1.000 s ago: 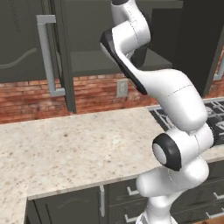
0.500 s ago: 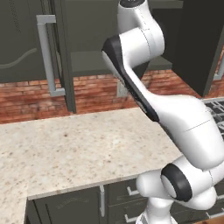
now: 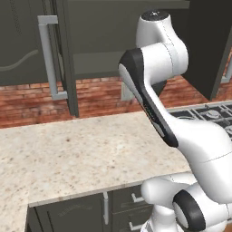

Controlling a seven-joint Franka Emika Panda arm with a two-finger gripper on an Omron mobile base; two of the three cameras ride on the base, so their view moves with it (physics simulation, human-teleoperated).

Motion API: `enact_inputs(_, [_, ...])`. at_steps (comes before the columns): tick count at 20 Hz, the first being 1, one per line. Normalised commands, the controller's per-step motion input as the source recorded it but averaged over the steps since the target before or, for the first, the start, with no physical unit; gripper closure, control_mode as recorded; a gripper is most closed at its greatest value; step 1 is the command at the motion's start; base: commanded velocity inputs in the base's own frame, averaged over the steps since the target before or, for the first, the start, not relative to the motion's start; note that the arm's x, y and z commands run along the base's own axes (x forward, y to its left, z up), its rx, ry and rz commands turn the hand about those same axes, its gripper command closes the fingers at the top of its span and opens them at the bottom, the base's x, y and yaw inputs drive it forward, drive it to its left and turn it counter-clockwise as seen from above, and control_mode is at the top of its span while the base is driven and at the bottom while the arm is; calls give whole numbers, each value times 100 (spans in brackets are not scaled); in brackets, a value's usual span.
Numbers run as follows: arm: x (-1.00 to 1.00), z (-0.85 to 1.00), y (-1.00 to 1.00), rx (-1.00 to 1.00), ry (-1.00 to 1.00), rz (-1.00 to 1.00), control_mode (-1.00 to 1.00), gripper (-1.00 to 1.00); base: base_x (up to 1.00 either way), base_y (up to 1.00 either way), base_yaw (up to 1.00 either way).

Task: There is a bowl on the dining counter. Grab a lemon wedge from the fridge and place it in the bowl. Then get the liquor bottle and glass cup from the cabinet and place them next to the bowl.

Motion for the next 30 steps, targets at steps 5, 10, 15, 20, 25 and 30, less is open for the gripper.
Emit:
enact_inputs(5, [-2,-39,-1,3,16,-4,-100,100,0,0,0])
enact_inputs(10, [-6,-32,-4,0,11,0,-100,100,0,0,0])
enact_inputs(15, [-5,-5,0,0,1,0,100,100,-67,0,-1])
enact_inputs(20, [0,0,0,0,0,0,100,100,-100,-6,-9])
enact_inputs(25, [0,0,0,0,0,0,100,100,-22,-77,-43])
enact_inputs(30, [0,0,0,0,0,0,100,100,0,-83,-75])
